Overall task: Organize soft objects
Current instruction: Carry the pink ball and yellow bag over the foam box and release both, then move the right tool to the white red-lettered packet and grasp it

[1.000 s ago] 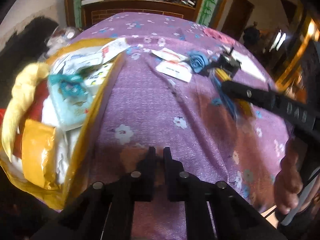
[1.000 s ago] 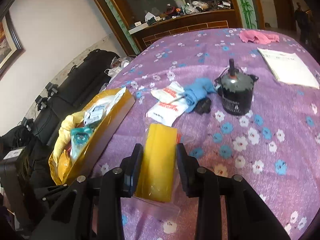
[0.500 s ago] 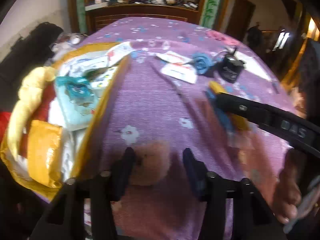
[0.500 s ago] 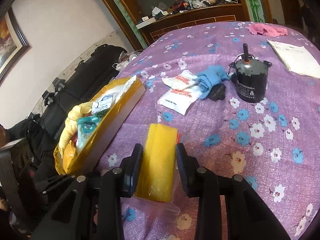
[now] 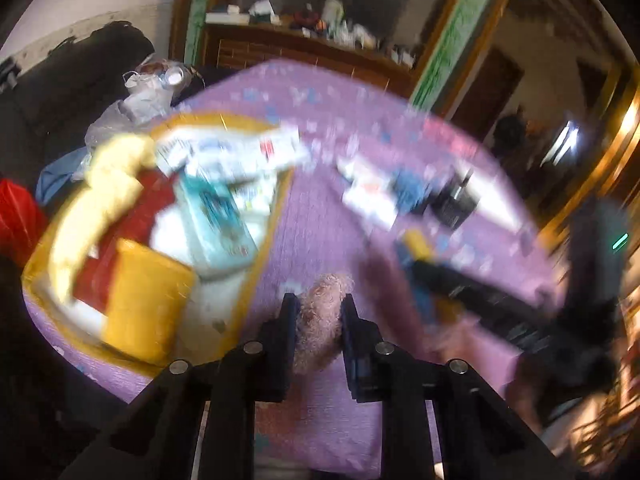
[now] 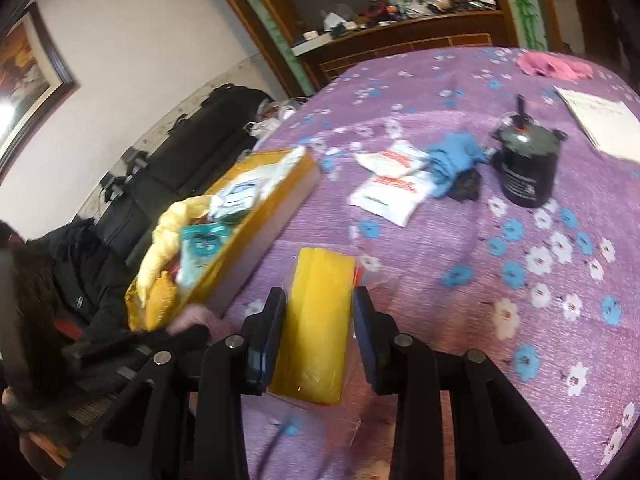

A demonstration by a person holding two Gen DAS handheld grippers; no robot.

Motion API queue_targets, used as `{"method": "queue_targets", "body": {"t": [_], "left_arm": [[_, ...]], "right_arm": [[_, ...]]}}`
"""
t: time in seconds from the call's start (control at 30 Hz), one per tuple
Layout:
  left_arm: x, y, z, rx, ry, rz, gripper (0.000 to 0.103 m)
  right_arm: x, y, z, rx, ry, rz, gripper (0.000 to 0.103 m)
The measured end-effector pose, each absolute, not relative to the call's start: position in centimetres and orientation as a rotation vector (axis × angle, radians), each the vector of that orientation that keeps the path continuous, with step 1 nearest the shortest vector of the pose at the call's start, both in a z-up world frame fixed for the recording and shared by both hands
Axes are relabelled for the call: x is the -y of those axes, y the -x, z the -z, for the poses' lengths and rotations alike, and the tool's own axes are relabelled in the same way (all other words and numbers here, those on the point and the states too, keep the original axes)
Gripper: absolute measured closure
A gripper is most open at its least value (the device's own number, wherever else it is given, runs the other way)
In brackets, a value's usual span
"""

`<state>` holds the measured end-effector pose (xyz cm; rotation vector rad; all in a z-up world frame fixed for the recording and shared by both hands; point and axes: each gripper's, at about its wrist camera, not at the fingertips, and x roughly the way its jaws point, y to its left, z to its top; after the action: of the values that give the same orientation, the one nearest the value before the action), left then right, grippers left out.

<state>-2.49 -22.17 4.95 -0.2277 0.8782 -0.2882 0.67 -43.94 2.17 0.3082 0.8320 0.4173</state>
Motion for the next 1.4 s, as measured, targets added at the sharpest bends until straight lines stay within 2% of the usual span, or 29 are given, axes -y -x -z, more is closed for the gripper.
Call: {"method": "queue_targets", "body": {"t": [0.2, 0.57, 0.67, 0.77, 0.8, 0.83, 0.87, 0.93, 1.13, 1.27, 1.4], "left_arm": [[16.4, 1.3, -8.0, -0.792, 0.240, 0.110, 0.083], [14.1, -3.8, -3.6, -0.890, 0.180, 0.005, 0.080], [13.8, -4.3, -2.8, -0.883, 0.196, 0.019, 0.073], [13.2, -4.4, -2.2, -0.886, 0.255, 0.062, 0.057], [13.1, -4.2, -2.2, -0.874, 0.265, 0.066, 0.053], [13.0, -4.0, -2.2, -0.861, 0.283, 0.064, 0.051], [12.9, -3.8, -2.2, -0.853, 0.301, 0.066, 0.049], [12.8, -3.2, -2.3, -0.836, 0.348, 0.086, 0.040], [14.4, -1.5, -3.0, -0.798, 0.327, 0.065, 0.038], [15.0, -2.2, -1.4, -0.913, 0.380, 0.070, 0.034], [15.8, -1.3, -1.9, -0.888, 0.379, 0.013, 0.034]], "right_arm": [[38.6, -2.7, -3.9, -0.822, -0.230, -0.506, 0.069], [30.0, -9.6, -5.3, -0.806, -0.049, -0.518, 0.069], [28.8, -12.0, -4.3, -0.835, -0.040, -0.503, 0.069], [28.7, -13.1, -3.0, -0.858, -0.053, -0.500, 0.068], [29.0, -13.2, -2.8, -0.865, -0.073, -0.503, 0.066], [29.4, -13.1, -2.8, -0.869, -0.096, -0.508, 0.059], [30.2, -12.9, -2.9, -0.865, -0.131, -0.515, 0.046], [31.6, -12.4, -3.3, -0.849, -0.197, -0.515, 0.036], [35.2, -9.9, -4.6, -0.831, -0.239, -0.503, 0.034], [38.2, -8.2, -4.5, -0.830, -0.250, -0.469, 0.032], [41.7, -6.9, -3.3, -0.862, -0.265, -0.425, 0.032]]}}
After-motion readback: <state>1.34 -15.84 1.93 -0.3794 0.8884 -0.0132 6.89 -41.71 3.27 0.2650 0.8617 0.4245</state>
